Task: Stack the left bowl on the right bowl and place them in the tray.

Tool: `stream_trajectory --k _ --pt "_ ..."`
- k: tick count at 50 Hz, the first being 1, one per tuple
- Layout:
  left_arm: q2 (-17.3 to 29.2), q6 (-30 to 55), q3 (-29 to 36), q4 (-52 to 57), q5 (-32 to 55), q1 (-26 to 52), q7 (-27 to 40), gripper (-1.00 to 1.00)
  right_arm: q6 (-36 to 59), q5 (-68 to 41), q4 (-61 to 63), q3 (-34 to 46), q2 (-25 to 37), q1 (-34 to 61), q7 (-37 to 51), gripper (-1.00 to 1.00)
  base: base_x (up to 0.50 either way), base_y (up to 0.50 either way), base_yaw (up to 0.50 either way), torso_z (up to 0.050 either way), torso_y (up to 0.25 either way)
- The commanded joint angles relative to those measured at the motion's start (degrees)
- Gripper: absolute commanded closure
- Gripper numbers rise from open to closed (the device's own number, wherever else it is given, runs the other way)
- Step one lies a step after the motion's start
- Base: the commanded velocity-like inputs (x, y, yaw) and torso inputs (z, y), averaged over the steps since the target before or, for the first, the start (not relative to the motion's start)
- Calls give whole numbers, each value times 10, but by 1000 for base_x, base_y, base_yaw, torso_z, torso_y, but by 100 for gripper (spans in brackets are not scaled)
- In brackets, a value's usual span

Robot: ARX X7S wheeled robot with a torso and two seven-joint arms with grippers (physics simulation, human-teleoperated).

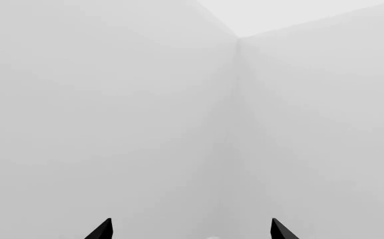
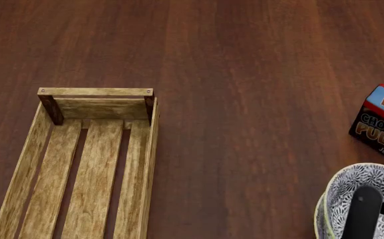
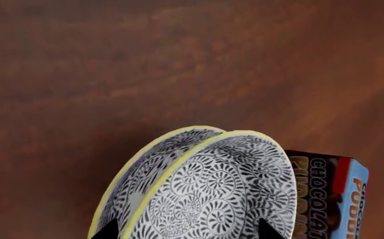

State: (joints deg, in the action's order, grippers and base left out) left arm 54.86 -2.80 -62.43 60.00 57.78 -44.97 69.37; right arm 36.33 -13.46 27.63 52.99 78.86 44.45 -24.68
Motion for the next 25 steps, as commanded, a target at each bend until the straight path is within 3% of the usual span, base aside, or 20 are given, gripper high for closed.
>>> stream_trajectory --k 1,25 --pt "-8 2 -10 0 5 0 -9 -100 3 -16 12 -13 -5 17 -11 -100 0 0 0 0 0" --pt "-7 3 -5 0 1 0 -5 -100 -8 -41 -2 -3 -31 -13 9 -100 0 0 0 0 0"
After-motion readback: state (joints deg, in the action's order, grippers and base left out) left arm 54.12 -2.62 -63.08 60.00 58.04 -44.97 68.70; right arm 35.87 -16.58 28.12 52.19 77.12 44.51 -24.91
